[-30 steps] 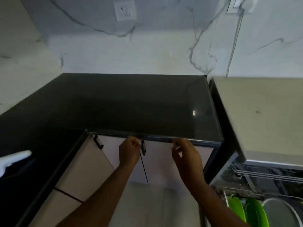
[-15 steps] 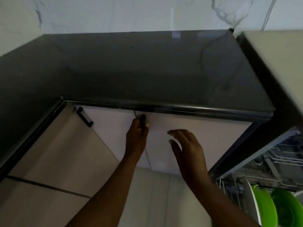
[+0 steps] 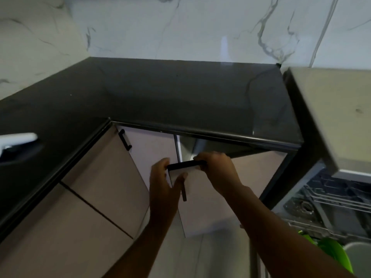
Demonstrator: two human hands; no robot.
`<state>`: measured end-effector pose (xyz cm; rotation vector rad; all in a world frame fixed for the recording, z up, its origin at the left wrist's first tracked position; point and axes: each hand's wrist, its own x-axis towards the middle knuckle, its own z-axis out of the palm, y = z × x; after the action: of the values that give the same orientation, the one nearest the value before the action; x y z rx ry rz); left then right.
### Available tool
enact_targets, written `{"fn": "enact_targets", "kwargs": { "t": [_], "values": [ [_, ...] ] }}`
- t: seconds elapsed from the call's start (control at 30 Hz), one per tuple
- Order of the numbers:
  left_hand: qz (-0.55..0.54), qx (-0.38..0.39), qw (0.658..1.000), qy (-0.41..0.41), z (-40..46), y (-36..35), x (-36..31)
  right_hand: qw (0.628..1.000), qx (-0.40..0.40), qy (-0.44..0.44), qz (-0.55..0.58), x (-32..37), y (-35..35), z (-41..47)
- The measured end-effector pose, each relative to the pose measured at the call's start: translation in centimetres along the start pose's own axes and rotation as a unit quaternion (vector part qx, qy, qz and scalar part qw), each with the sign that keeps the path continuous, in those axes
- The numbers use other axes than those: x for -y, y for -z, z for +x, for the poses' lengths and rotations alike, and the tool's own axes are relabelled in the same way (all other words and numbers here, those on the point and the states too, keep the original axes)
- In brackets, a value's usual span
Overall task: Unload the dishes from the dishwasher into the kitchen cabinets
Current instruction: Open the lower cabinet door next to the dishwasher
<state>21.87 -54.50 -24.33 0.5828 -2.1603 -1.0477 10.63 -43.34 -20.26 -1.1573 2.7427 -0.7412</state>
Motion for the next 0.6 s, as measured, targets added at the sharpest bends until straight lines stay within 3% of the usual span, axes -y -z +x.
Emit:
{"fn": "enact_targets", "kwargs": {
  "t": [0.1, 0.27, 0.4, 0.6],
  "values": [
    [0.097, 0.090, 0.988, -0.074, -0.1, 0.8, -0.8, 0.999, 0.033, -0.010, -0.041, 0.4, 0.9, -0.7],
    [0.109, 0.142, 0.978, -0.112, -4.0, 2.4, -2.6, 0.997, 0.076, -0.017, -0.007, 0.1, 2.8, -4.8],
    [0.002, 0.212, 0.975, 0.067, -7.6, 2.6, -6.1, 0.998, 0.052, -0.023, 0.024, -1.3, 3.1, -10.4],
    [0.003, 0.207, 0.969, 0.132, -14.3, -0.6, -11.4, 0.999, 0.017, -0.037, 0.019, -4.1, 4.6, -18.1]
  ]
}}
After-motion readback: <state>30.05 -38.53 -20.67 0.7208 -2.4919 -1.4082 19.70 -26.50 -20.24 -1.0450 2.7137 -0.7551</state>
